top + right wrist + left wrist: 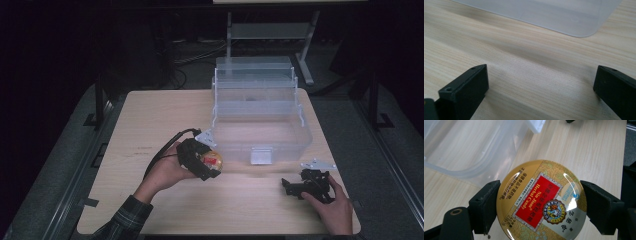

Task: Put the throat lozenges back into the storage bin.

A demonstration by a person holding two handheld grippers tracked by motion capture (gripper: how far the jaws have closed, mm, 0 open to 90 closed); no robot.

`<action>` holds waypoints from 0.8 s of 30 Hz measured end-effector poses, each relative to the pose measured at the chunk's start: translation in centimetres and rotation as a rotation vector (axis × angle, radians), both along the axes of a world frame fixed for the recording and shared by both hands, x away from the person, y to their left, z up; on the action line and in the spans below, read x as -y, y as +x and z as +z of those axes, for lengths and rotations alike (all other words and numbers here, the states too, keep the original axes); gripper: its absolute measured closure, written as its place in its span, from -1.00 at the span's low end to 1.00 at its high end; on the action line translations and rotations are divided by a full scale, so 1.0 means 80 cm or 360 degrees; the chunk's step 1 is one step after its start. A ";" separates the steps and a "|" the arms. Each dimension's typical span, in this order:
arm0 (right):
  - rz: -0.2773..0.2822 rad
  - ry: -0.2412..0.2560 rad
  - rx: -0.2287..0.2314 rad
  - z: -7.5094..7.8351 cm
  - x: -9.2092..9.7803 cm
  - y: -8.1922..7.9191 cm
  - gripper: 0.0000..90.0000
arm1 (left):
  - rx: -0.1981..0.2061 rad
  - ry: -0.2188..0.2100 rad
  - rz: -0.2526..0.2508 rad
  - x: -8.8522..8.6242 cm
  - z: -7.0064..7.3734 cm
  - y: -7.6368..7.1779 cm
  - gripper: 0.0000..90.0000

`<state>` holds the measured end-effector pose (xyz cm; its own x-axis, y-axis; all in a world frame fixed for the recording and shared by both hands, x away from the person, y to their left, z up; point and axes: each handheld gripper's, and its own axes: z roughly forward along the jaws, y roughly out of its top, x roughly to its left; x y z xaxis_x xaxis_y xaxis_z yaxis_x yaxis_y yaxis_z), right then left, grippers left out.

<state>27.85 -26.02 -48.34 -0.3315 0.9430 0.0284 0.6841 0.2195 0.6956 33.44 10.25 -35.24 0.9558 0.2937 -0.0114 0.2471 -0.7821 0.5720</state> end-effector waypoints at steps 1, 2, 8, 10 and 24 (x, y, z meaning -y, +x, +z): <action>0.0000 -0.0001 0.0000 0.000 0.000 0.000 -1.00 | 0.0006 -0.0007 -0.0004 0.000 0.001 0.001 -0.57; 0.0000 -0.0001 -0.0001 0.000 0.000 0.000 -1.00 | 0.0001 -0.0006 -0.0002 0.000 0.004 0.002 -0.57; -0.0001 -0.0001 0.0002 0.000 0.000 0.000 -1.00 | 0.0007 -0.0020 -0.0006 0.004 0.014 0.010 -0.57; -0.0001 -0.0001 0.0001 0.000 0.000 0.000 -1.00 | -0.0001 -0.0028 -0.0001 0.004 0.017 0.014 -0.57; 0.0000 0.0000 0.0000 0.000 0.000 0.000 -1.00 | 0.0012 -0.0049 0.0040 0.010 0.031 0.034 -0.57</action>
<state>27.85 -26.03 -48.34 -0.3316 0.9430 0.0283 0.6840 0.2196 0.6956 36.17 9.47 -32.78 0.9482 0.3174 -0.0139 0.2623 -0.7575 0.5978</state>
